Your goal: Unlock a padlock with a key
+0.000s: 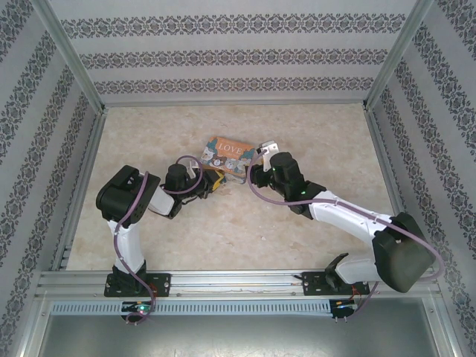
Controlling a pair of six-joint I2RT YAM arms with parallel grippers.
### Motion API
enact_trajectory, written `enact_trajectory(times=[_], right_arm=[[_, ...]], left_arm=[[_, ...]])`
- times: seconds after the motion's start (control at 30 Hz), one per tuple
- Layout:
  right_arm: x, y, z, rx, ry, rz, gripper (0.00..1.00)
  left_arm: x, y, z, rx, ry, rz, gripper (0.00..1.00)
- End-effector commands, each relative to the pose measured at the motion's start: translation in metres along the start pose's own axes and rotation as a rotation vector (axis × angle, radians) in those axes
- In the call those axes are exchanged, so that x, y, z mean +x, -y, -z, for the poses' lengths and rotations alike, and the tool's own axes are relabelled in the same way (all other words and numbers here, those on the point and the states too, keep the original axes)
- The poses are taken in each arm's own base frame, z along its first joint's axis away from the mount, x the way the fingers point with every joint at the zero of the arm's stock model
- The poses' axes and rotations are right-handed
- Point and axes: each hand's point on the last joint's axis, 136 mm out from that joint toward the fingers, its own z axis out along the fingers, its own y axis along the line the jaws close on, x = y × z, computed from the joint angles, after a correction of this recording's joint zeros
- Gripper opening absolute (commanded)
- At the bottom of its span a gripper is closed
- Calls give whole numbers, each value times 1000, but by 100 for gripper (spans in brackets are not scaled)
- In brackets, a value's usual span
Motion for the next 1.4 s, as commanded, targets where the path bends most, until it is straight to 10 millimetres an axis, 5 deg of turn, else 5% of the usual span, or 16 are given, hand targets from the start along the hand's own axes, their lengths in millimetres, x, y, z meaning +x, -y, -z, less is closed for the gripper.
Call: enact_trajectory(times=[0.0,0.23,0.53,0.83,1.1,1.37], right_arm=[[-11,22,8,96,4,170,60],[-34,44,14,133,76,145,98],[-44,73,27,255,148,60,98],[-31,71,33,197,139,126,89],[-19,33,31,180,126,507,91],[17,-15,23,47,87,795,91]], left_arm=[[2,13,0,14,4,-30,14],[1,19,-1,14,8,-35,14],[1,22,0,1,6,-38,14],[4,23,0,-8,3,-31,12],[5,21,-2,-25,-1,-25,12],[5,20,-4,-25,0,-4,12]])
